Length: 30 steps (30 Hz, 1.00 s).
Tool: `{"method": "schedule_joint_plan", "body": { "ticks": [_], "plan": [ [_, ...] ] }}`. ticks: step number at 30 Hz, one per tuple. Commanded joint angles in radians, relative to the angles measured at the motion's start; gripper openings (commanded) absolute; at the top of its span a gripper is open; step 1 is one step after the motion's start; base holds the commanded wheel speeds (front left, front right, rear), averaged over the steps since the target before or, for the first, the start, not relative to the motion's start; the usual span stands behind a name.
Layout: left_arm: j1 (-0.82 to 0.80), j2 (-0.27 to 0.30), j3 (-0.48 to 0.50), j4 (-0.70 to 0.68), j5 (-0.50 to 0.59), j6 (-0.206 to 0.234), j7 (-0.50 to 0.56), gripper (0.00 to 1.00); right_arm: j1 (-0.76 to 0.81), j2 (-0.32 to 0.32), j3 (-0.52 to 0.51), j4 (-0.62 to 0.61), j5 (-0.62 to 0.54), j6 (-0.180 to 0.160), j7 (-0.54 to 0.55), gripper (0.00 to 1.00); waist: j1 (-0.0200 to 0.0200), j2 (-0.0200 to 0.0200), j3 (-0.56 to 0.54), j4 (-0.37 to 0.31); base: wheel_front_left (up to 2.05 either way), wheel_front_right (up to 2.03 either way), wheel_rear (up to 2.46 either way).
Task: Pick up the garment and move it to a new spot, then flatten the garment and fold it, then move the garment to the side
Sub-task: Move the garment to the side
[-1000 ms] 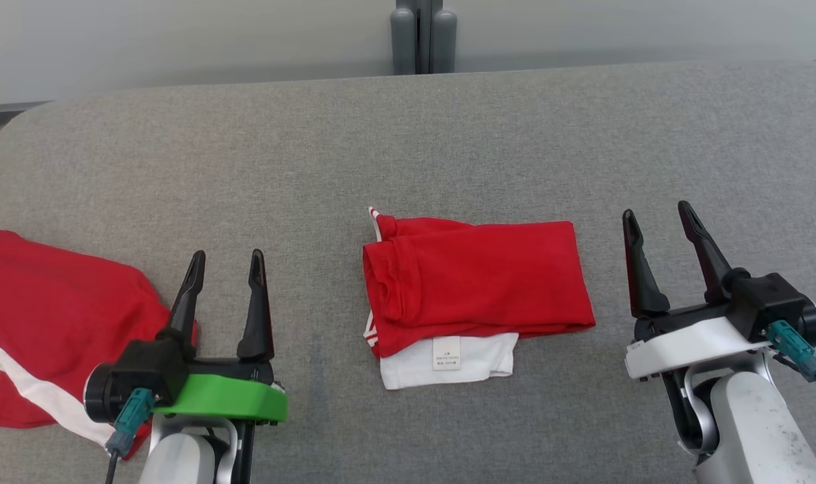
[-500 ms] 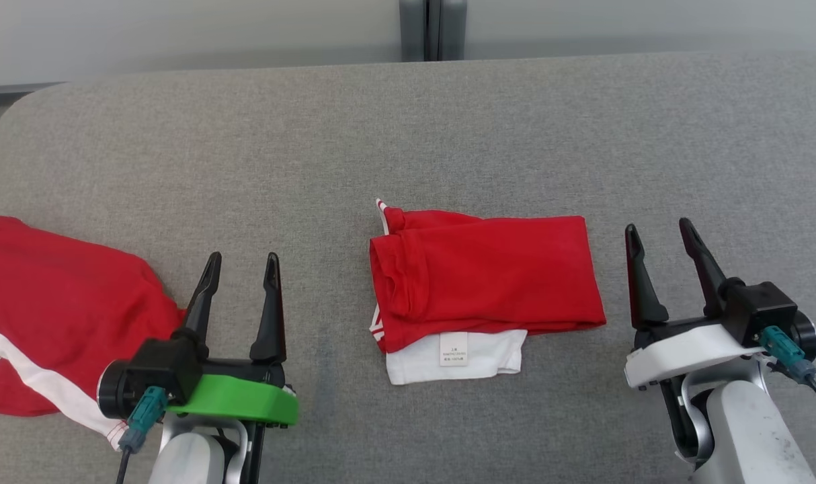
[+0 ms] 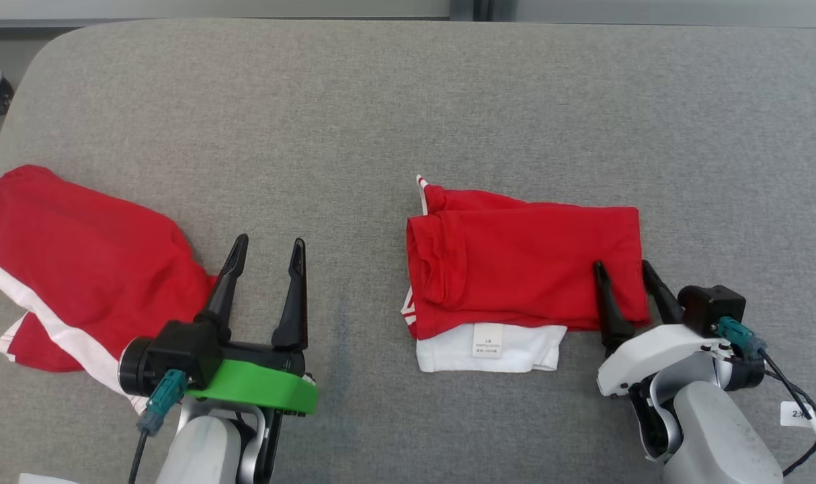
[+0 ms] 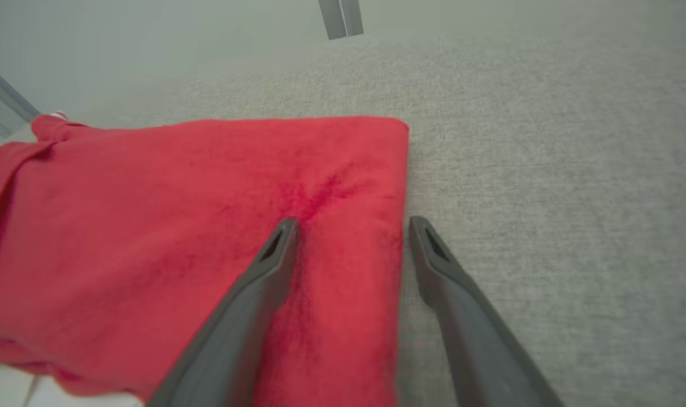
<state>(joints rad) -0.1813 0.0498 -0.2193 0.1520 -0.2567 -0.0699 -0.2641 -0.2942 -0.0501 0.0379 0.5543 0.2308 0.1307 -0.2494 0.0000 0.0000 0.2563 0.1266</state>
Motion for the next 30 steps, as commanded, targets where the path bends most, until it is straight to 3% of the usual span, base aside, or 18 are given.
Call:
{"method": "schedule_joint_plan", "body": {
  "ticks": [1,5,6,7,8,18,22,30],
  "plan": [
    [-0.02,0.002,-0.001,0.0,-0.01,0.003,0.0,1.0,-0.015,-0.001,0.011,0.021,0.039,0.0,0.002,1.0,0.0,0.0,0.013,0.021,0.0,0.0,0.0],
    [-0.015,0.002,-0.006,0.0,-0.01,0.006,0.0,1.0,-0.04,-0.001,0.027,0.084,0.081,0.0,0.002,1.0,0.0,0.0,0.01,0.028,0.0,0.0,0.0],
    [-0.012,0.002,-0.006,-0.001,-0.01,0.008,0.0,1.0,-0.045,0.0,0.029,0.099,0.075,0.0,0.0,0.41,0.0,0.0,0.007,0.028,0.0,0.0,0.0],
    [-0.01,0.002,-0.005,-0.002,-0.009,0.008,0.0,1.0,-0.049,0.0,0.032,0.109,0.065,0.0,-0.001,0.13,0.0,0.0,0.005,0.026,0.0,0.0,0.0],
    [-0.006,0.002,-0.005,-0.003,-0.006,0.008,0.0,1.0,-0.054,0.0,0.039,0.119,0.052,0.0,-0.002,0.0,0.0,0.0,0.001,0.023,0.0,0.0,0.0],
    [-0.001,0.002,-0.011,-0.021,0.031,-0.006,0.0,1.0,-0.108,-0.038,0.078,0.106,-0.11,-0.001,-0.015,0.0,0.0,0.0,-0.02,-0.067,0.0,0.0,0.0],
    [-0.016,0.002,-0.018,-0.028,0.06,-0.014,0.0,1.0,-0.14,-0.095,0.13,0.093,-0.156,-0.001,-0.015,0.0,0.0,0.0,-0.004,-0.127,0.0,0.0,0.0],
    [-0.068,0.002,-0.04,-0.045,0.121,-0.036,0.0,1.0,-0.243,-0.241,0.229,0.082,-0.135,-0.001,-0.015,0.0,0.0,0.0,0.086,-0.253,0.0,0.0,0.0]
  ]
}}
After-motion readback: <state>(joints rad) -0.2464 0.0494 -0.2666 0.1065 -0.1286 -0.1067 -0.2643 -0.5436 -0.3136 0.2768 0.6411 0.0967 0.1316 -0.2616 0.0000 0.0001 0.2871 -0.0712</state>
